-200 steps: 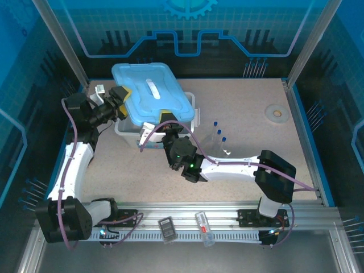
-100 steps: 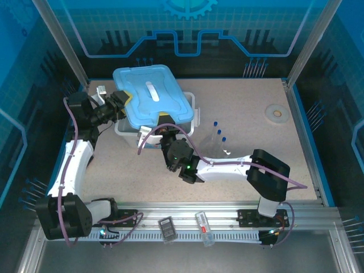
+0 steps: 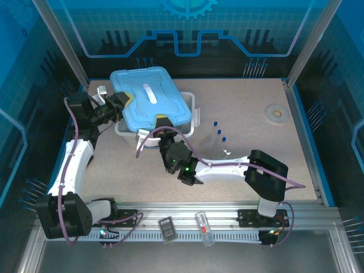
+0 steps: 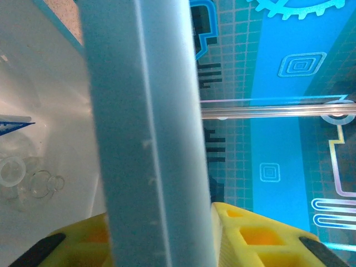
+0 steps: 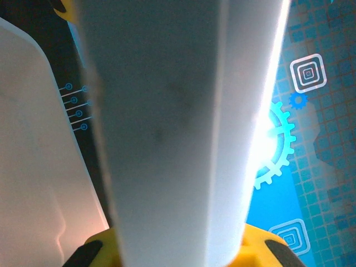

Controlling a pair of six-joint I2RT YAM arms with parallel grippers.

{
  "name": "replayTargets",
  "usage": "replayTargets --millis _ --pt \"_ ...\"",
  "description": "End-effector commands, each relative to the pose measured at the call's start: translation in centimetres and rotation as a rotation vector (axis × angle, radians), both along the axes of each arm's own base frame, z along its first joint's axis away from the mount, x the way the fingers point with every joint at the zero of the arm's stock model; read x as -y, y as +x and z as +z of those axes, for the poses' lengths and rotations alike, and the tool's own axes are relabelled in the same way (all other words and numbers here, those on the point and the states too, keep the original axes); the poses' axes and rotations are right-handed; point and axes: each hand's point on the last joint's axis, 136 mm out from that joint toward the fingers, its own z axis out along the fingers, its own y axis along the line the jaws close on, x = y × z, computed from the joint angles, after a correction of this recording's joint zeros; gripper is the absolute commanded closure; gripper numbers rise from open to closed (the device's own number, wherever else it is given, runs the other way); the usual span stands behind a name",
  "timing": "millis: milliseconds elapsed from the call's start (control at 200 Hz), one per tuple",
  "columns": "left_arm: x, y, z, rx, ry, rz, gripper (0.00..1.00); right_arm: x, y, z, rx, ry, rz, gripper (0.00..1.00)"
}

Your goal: Organize the chemistry lab equipment

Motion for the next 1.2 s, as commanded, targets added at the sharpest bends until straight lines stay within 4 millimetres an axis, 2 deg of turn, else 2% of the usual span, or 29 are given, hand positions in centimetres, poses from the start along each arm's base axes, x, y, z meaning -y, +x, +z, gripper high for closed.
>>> replayTargets --millis 0,225,305,350,530,640,776,981,1196 --pt "0.1 -0.1 0.4 0.017 -0.012 -0.023 0.7 -0.3 -0.6 2.8 0.046 0.118 0.014 1.0" --pt "0.2 0.0 1.0 0.037 -0.029 -0.025 0.81 0.0 -0.4 2.9 0.058 0.12 0.0 1.0" --pt "0.1 0.1 1.2 0.047 -0.038 -0.022 0.83 0.2 -0.4 3.1 0.067 0.125 -0.006 0.97" --pt "0.1 0.1 1.2 0.049 -0.046 -0.02 0.83 0.4 -0.3 3.3 0.073 0.13 -0.011 0.92" --pt "-0.2 0.7 2.0 0.08 -0.098 0.002 0.82 0.6 -0.4 3.3 0.079 0.13 -0.016 0.58" --pt "-0.6 1.3 2.9 0.108 -0.137 0.025 0.83 0.6 -0.6 3.2 0.081 0.13 -0.014 0.46" --pt "-1.2 2.1 3.9 0.141 -0.174 0.056 0.84 0.6 -0.8 3.1 0.076 0.138 -0.019 0.38" --pt "-2.5 3.6 5.4 0.192 -0.211 0.119 0.83 1.0 -1.2 1.3 -0.023 0.171 -0.016 0.36" --pt "-4.0 4.8 6.2 0.258 -0.245 0.209 0.83 1.8 -1.5 -0.9 -0.336 0.313 0.034 0.39"
